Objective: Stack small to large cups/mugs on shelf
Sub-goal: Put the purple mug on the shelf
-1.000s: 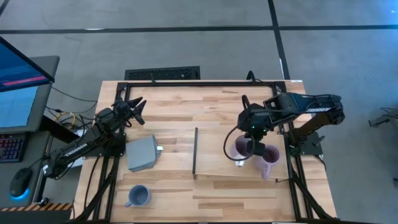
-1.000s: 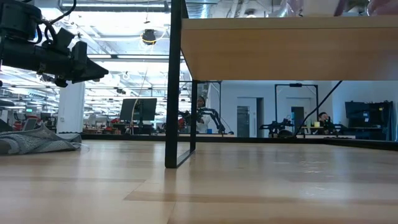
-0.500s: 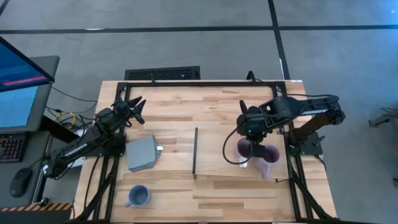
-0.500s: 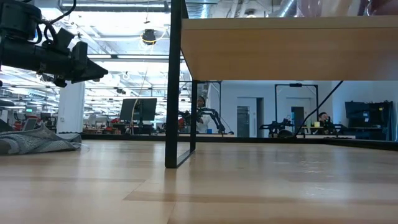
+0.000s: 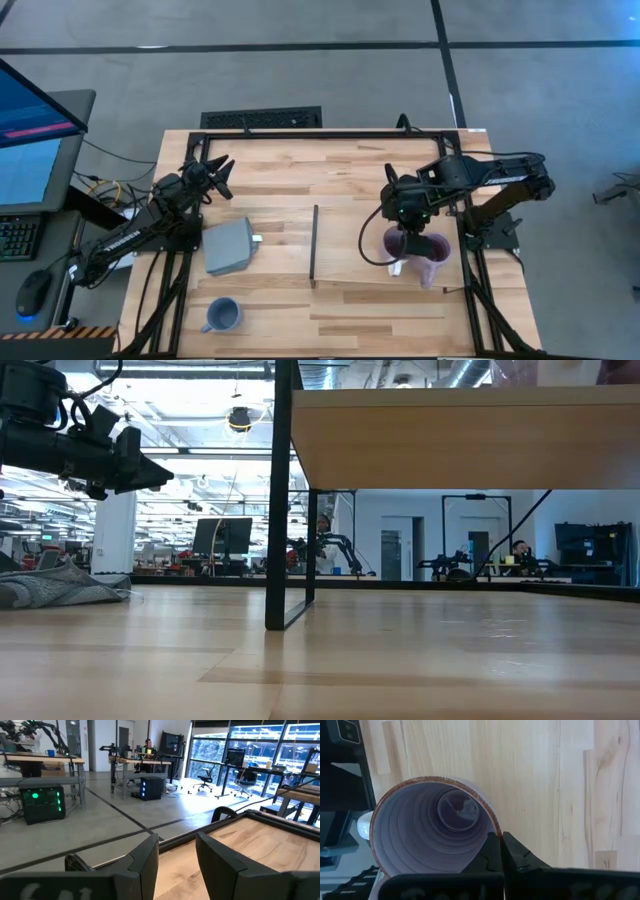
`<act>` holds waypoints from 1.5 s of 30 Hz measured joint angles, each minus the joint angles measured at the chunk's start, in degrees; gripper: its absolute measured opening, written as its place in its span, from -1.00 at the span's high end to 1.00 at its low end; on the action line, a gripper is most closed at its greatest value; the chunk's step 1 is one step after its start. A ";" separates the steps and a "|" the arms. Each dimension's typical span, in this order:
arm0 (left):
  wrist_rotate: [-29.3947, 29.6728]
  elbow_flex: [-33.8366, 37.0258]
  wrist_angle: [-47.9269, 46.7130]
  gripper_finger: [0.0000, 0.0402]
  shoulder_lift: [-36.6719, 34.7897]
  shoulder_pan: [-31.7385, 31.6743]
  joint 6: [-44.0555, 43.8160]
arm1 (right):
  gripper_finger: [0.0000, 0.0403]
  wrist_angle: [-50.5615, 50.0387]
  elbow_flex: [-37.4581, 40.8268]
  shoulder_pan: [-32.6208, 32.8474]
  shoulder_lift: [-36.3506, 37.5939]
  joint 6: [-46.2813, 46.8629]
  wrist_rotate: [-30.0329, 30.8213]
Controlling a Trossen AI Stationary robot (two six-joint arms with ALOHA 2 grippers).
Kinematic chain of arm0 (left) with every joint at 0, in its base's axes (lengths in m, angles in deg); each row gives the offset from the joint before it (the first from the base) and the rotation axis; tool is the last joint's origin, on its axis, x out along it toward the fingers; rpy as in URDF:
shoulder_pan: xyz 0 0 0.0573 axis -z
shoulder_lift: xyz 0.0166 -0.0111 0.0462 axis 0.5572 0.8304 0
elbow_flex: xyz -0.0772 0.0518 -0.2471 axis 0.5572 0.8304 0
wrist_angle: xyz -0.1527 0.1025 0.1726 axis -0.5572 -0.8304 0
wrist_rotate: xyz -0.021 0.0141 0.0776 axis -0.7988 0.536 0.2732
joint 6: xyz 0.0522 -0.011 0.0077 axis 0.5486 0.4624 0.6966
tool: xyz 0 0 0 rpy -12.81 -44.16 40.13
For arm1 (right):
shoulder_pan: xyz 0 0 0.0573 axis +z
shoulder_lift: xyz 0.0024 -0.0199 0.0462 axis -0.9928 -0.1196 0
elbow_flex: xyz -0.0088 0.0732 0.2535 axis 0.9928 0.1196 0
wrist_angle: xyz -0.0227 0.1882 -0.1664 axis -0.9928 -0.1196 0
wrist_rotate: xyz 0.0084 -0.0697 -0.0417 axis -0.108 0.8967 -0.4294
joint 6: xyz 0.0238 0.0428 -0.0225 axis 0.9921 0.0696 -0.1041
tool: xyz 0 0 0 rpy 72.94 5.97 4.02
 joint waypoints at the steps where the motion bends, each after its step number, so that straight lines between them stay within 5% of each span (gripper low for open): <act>1: 0.00 0.00 0.00 0.40 0.02 -0.01 0.00 | 1.00 0.02 0.00 0.00 0.00 0.00 0.00; 45: -0.02 0.00 0.01 0.40 0.01 -0.01 -2.21 | 1.00 1.37 2.05 -0.20 -0.17 -3.11 2.23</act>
